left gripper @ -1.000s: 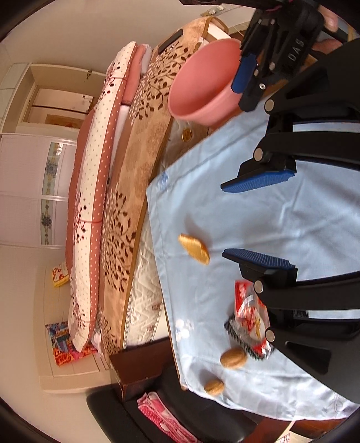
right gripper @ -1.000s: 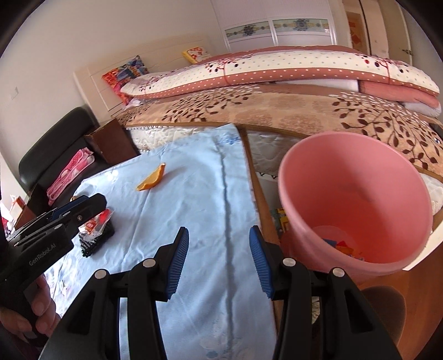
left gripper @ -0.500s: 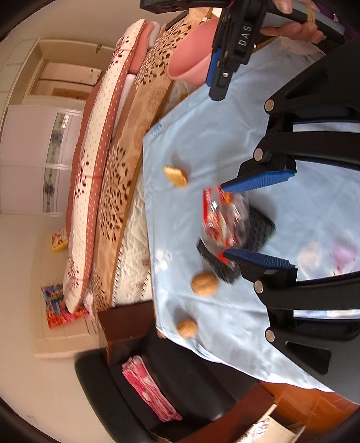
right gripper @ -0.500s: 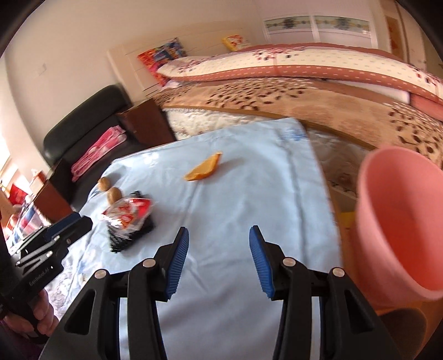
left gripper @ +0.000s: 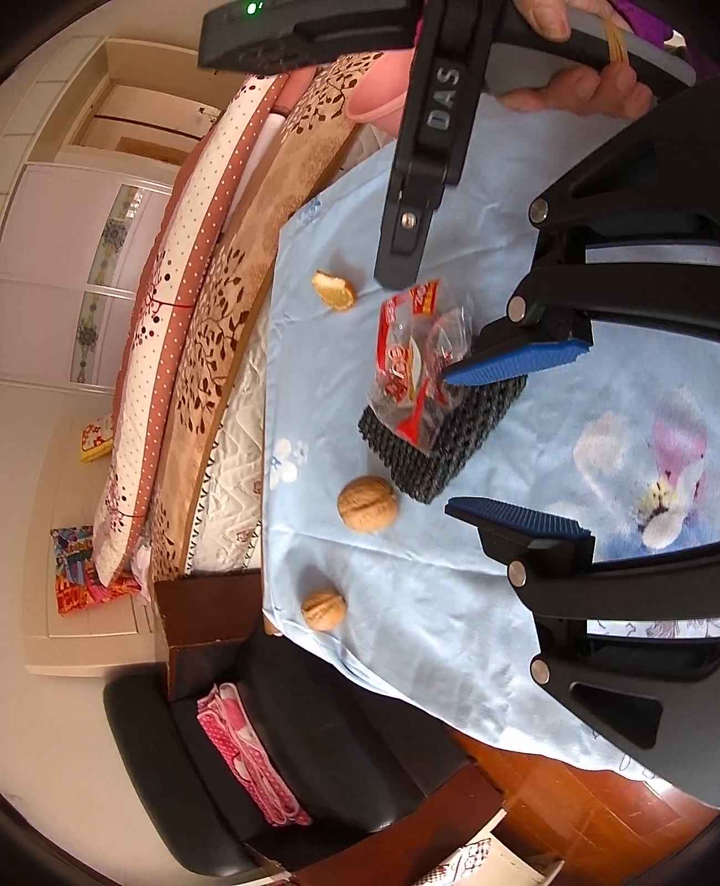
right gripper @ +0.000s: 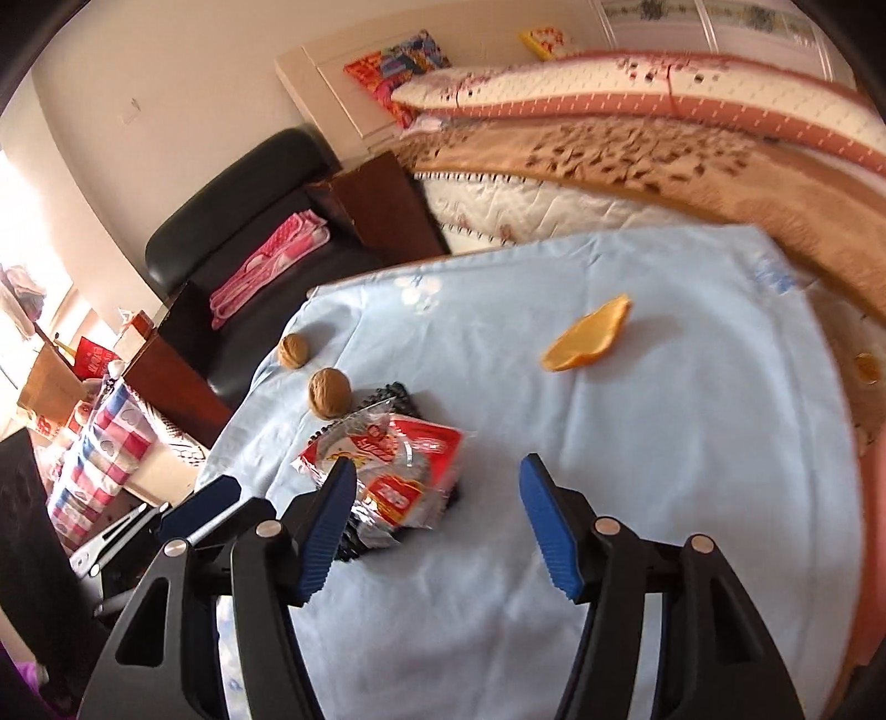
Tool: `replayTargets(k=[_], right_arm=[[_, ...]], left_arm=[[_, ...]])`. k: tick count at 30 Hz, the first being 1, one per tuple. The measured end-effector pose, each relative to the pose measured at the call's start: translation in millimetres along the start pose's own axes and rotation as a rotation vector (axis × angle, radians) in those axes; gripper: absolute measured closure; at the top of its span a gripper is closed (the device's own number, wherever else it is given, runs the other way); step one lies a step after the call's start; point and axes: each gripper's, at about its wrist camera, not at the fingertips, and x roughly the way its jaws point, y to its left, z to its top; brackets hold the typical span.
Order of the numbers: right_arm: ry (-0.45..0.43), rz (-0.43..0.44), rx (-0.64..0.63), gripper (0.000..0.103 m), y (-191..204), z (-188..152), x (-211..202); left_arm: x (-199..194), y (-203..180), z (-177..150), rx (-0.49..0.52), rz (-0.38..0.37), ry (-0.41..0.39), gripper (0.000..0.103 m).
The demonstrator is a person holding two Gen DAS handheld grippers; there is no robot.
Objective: Collect trash
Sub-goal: 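Close the right tool on the red-white snack bag while the left tool grasps the black mesh net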
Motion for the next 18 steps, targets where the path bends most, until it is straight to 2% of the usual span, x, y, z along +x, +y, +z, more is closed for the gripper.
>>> replayTargets(k=[5, 7, 8, 12, 15, 18], right_arm=[[0.040, 0.013, 0.009, 0.042, 7.4, 2.2, 24.7], [0.051, 0.002, 0.002, 0.050, 8.9, 2.3, 30.2], [0.062, -0.004, -0.001, 0.061, 9.1, 1.9, 32.8], [0.083, -0.015, 0.008, 0.079, 3.8, 0.1, 38.3], [0.074, -0.010, 0.018, 0.087, -1.5, 0.0, 33.3], [0.050, -0.021, 0.026, 0.090, -8.3, -0.3, 23.5]], left_arm=[[4.6, 8.7, -2.1, -0.016, 0.006, 0.017, 0.061], [6.6, 10.8, -2.7, -0.019, 0.007, 0.024, 0.061], [7.8, 11.8, -3.0, -0.020, 0.007, 0.028, 0.061], [12.6, 14.4, -2.9, -0.030, 0.001, 0.047, 0.061], [16.5, 14.4, -3.0, -0.035, -0.003, 0.061, 0.061], [20.8, 13.2, -1.7, -0.041, -0.008, 0.075, 0.061]])
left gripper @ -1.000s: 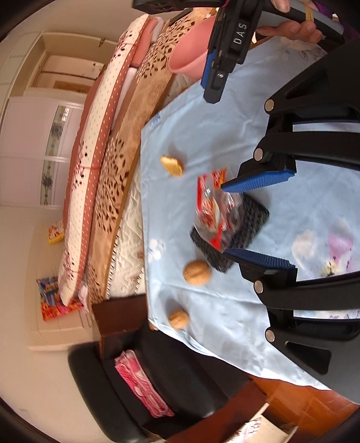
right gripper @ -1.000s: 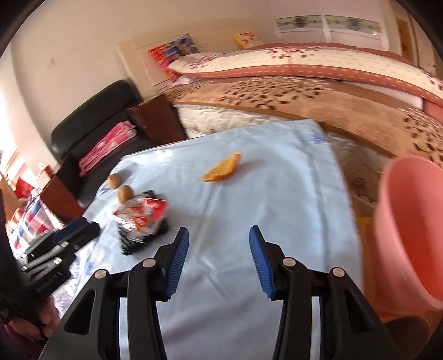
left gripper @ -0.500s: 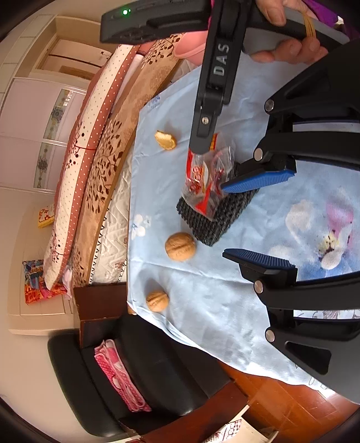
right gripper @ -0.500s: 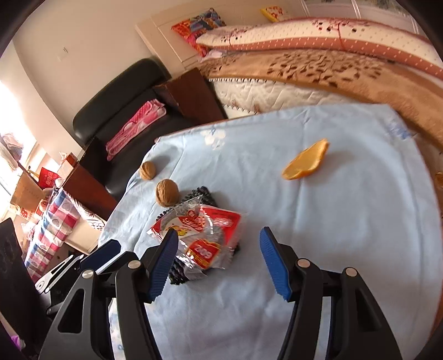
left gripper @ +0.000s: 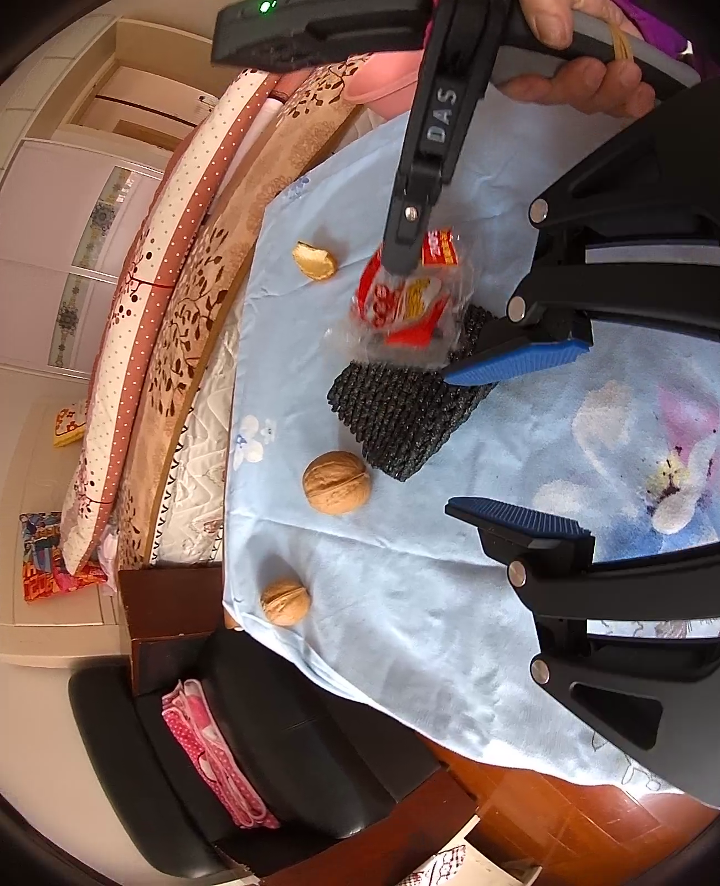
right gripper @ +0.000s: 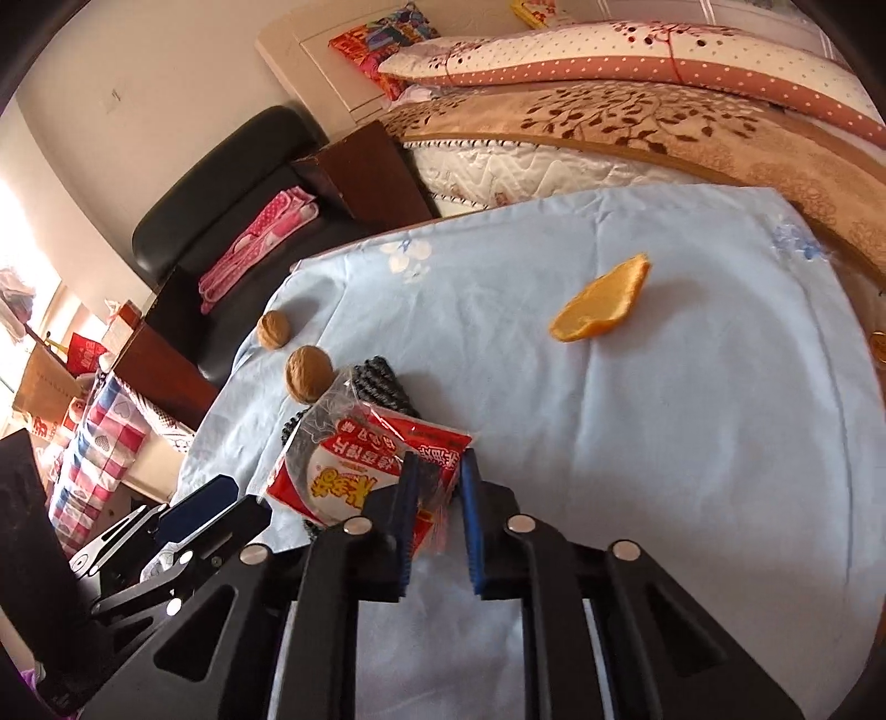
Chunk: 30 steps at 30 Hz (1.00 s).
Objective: Collect trash
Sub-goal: 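Close the right tool on the red-white snack bag while the left tool grasps the black mesh net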
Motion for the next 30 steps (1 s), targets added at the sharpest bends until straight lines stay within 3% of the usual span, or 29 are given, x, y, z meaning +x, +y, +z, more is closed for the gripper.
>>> replayTargets(k=[13, 24, 28, 30], right_arm=[[-0.111, -0.084, 0.077, 0.092, -41.9, 0.3, -47.9], [-0.123, -0.112, 0.117, 0.092, -63.7, -12.8, -60.7], [-0.128, -0.117, 0.134, 0.092, -70.2, -16.6, -65.8], [-0.133, -0.119, 0.141, 0.092, -73.6, -18.4, -69.0]], left_arm=[[34.9, -2.9, 12.9, -0.131, -0.023, 0.131, 0.061], [42.1, -32.9, 14.9, -0.046, 0.055, 0.110, 0.061], [42.0, -44.1, 14.2, -0.008, 0.051, 0.101, 0.061], [40.5, -50.1, 13.3, 0.008, 0.043, 0.092, 0.072]])
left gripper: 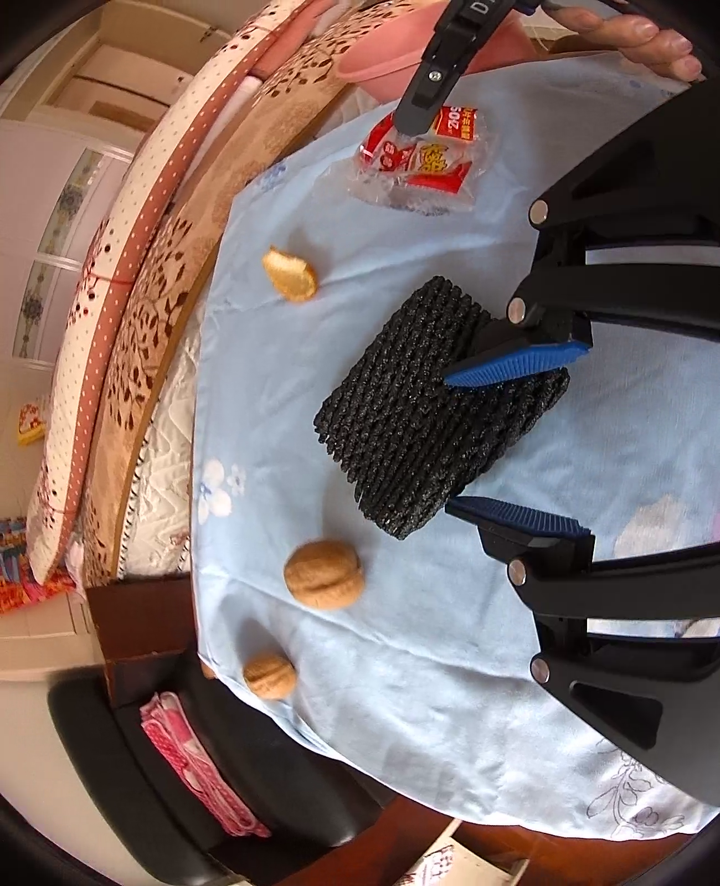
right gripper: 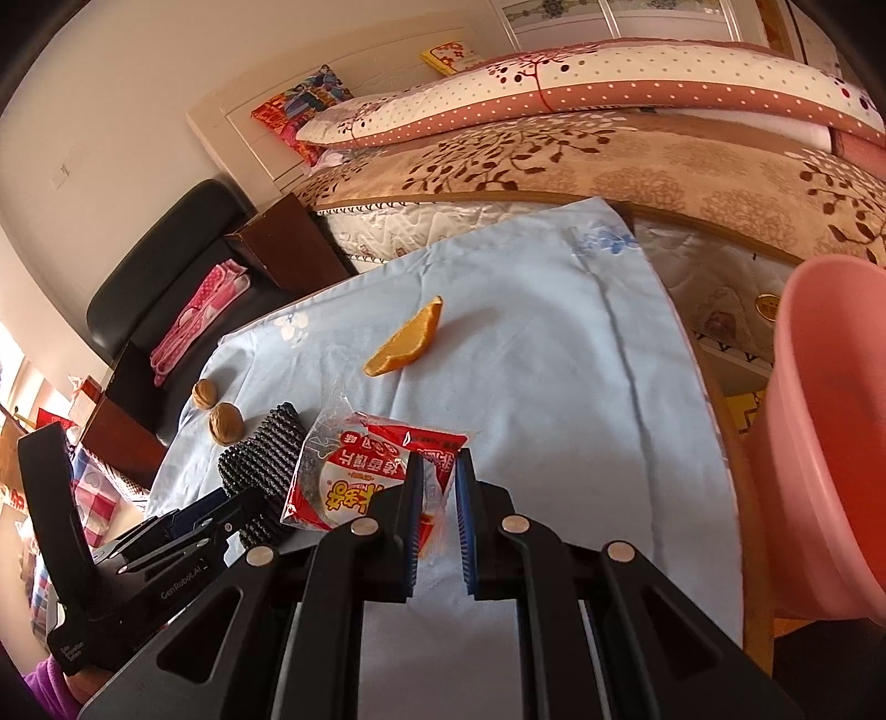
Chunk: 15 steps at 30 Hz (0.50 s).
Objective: Collect trash
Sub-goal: 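Close the right tool on the red-white snack bag while the left tool grasps the black mesh net, then carry the snack bag and black mesh net over the pink bucket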
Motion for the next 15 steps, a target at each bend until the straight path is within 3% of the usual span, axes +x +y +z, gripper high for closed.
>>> replayTargets(k=[1, 4, 15], right_arm=[[-0.003, -0.001, 0.001, 0.092, -0.4, -0.4, -1.1], [-0.018, -0.008, 0.005, 0.092, -3.2, -1.3, -7.2], [-0.068, -0.053, 0.034, 0.092, -19.4, -2.7, -27.7]], left_arm=[[-1.2, -3.4, -0.7, 0.012, -0.005, -0.005, 0.079], [-7.3, -12.5, -1.6, 0.044, -0.019, -0.032, 0.088], [-40.1, -56.4, 5.6, 0.173, -0.101, -0.177, 0.089]])
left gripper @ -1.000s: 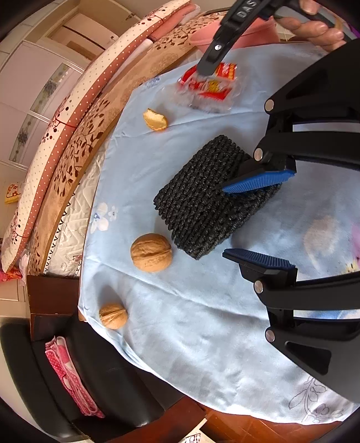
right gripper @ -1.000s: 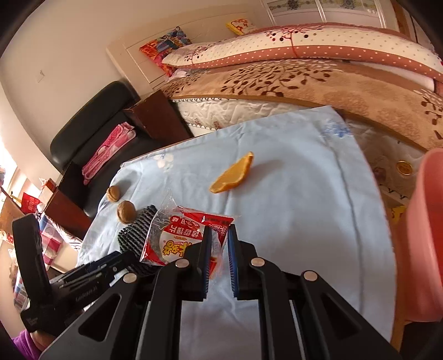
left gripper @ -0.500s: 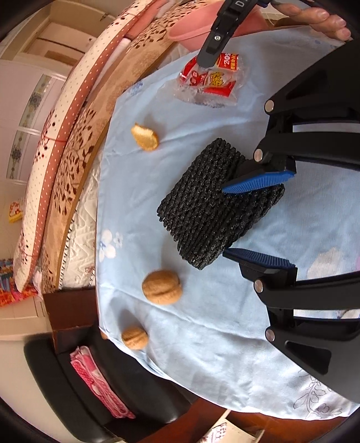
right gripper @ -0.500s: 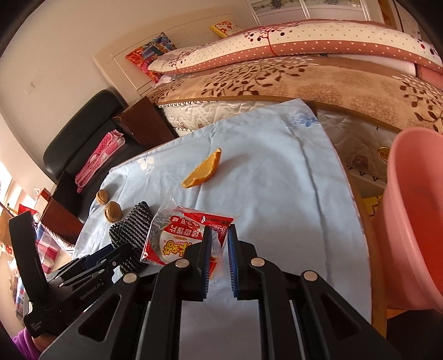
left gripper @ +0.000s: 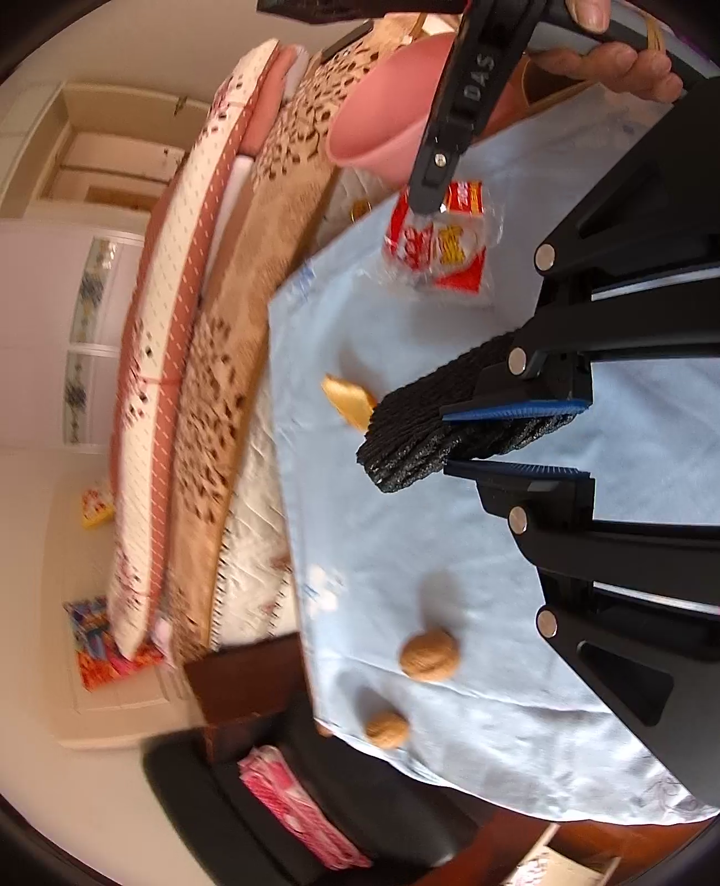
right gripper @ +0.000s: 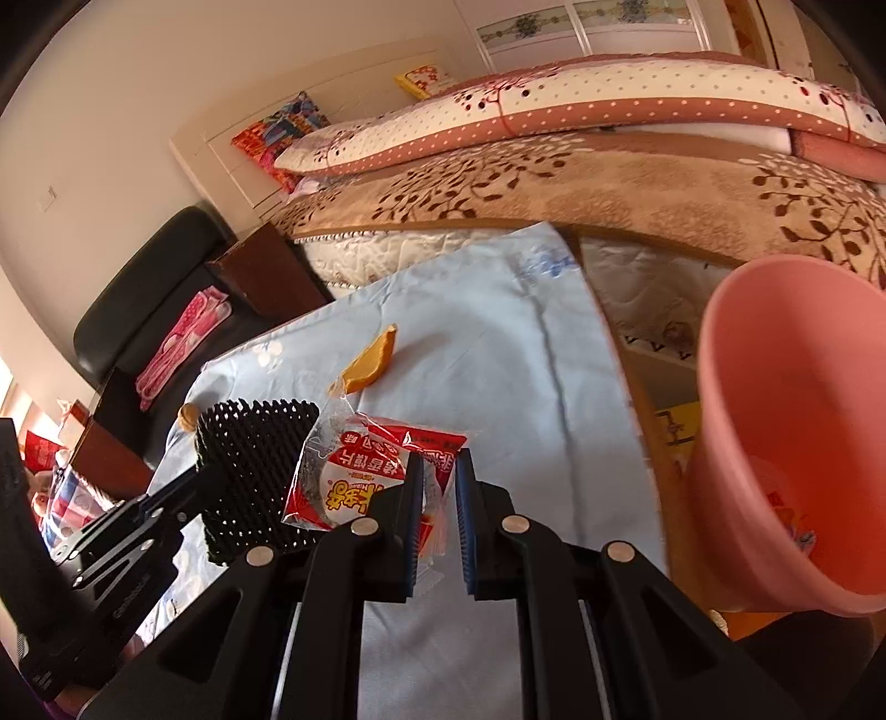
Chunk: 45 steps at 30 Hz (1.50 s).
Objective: Collect trash
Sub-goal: 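Carry the snack bag and black mesh net over the pink bucket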
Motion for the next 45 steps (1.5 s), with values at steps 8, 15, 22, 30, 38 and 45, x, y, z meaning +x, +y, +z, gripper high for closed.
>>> replayTargets(k=[8, 15, 22, 30, 38, 45], right_arm=[[-0.059, -0.052, 0.033, 0.092, -18.9, 3.0, -23.1], [-0.113, -0.102, 0.101, 0.092, -46.5, 7.5, -45.0], [-0.168, -0.173, 0.173, 0.092, -81.1, 12.9, -67.5], [-0.218, -0.268, 0.260, 0.092, -127.3, 10.4, -95.4], [-0.236, -0.346, 0.318, 0.092, -161.8, 4.1, -111.5], [-0.230, -0.394, 0.342, 0.091, -178.7, -4.3, -117.4]], left_arm=[[-4.6, -29.4, 15.2, 0.044, -0.072, -0.046, 0.089], [-7.1, -60.2, 31.9, 0.089, -0.138, -0.082, 0.089], [-9.9, -95.4, 42.3, 0.139, -0.202, -0.116, 0.089], [-8.0, -140.7, 49.1, 0.210, -0.271, -0.134, 0.089], [-6.2, -182.5, 52.4, 0.277, -0.326, -0.151, 0.089], [2.4, -212.5, 45.1, 0.338, -0.343, -0.138, 0.089]])
